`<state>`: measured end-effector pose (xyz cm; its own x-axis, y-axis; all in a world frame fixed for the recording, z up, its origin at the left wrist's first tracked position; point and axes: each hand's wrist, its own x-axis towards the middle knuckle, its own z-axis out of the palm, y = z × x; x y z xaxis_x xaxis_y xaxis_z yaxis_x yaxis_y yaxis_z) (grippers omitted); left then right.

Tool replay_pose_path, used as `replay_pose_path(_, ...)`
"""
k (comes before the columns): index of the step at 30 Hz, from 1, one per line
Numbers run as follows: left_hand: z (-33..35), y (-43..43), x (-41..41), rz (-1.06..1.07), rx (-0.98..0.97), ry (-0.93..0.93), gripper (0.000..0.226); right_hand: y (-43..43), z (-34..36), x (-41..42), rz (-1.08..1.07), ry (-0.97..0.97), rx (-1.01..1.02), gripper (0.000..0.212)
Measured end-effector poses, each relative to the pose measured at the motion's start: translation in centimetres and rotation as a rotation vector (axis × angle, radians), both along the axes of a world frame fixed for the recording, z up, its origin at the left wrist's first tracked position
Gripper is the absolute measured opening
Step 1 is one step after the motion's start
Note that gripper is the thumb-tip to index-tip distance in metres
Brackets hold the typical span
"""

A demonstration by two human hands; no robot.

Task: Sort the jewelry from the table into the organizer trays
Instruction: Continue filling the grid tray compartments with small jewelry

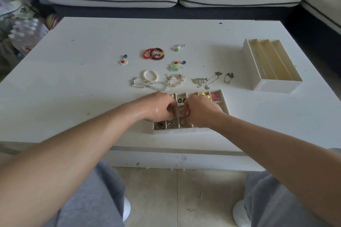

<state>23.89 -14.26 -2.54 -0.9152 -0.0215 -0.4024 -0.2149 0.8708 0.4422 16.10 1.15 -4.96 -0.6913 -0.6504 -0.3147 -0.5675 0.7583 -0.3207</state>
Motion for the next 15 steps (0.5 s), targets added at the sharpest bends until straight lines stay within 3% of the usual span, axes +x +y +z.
replay_pose_path(9,-0.1,-0.1,-0.6,-0.002,0.009,0.016,0.013,0.0,0.3,-0.8,0.032,-0.013,-0.025,0.003)
replay_pose_path(15,0.4,-0.1,-2.3,0.024,-0.023,0.073,0.011,0.3,1.9,-3.3,-0.031,0.013,-0.055,0.027)
